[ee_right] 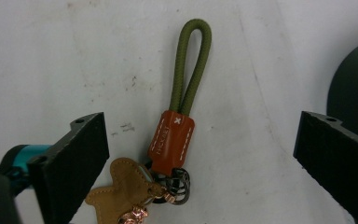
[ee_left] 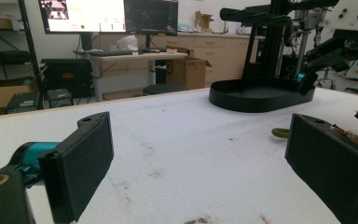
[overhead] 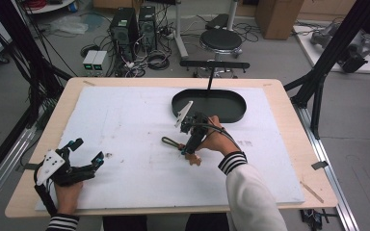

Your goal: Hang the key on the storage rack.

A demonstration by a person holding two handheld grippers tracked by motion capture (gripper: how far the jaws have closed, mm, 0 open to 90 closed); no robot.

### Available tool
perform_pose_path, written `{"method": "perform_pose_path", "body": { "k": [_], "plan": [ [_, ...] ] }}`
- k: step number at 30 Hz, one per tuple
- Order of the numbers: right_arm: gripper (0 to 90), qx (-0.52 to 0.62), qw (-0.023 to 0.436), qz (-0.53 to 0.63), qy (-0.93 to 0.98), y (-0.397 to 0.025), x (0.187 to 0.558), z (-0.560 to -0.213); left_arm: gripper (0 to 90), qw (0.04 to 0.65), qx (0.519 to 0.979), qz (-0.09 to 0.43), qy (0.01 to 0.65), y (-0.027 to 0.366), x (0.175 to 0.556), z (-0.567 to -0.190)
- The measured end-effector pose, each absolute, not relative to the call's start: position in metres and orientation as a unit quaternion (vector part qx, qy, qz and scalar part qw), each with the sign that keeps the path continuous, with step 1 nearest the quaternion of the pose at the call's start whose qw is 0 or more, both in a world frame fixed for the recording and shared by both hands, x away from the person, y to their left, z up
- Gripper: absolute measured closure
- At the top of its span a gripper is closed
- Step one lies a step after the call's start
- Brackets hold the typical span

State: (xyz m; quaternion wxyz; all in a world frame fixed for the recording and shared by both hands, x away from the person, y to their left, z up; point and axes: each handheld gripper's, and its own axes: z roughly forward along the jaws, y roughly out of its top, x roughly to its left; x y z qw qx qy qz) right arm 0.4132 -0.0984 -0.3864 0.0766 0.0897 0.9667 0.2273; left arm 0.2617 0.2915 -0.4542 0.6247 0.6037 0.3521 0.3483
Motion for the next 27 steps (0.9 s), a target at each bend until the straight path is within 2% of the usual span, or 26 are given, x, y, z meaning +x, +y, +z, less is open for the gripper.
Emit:
{"method": "perform_pose_path", "body": {
  "k": [21, 24, 27],
  "plan": [
    [6.2, 0.100, 0.052, 0.169, 0.979, -0.088, 0.411, -0.412, 8.2, 0.626, 0.603, 0.349, 0.352, 0.292, 0.261, -0.454],
    [12.9, 0.100, 0.047, 0.165, 0.980, -0.088, 0.411, -0.413, 8.2, 0.625, 0.603, 0.349, 0.352, 0.292, 0.261, -0.454],
    [14.5, 0.106, 0.045, 0.167, 0.979, -0.087, 0.412, -0.412, 8.2, 0.625, 0.603, 0.349, 0.352, 0.292, 0.261, -0.454]
  ]
}}
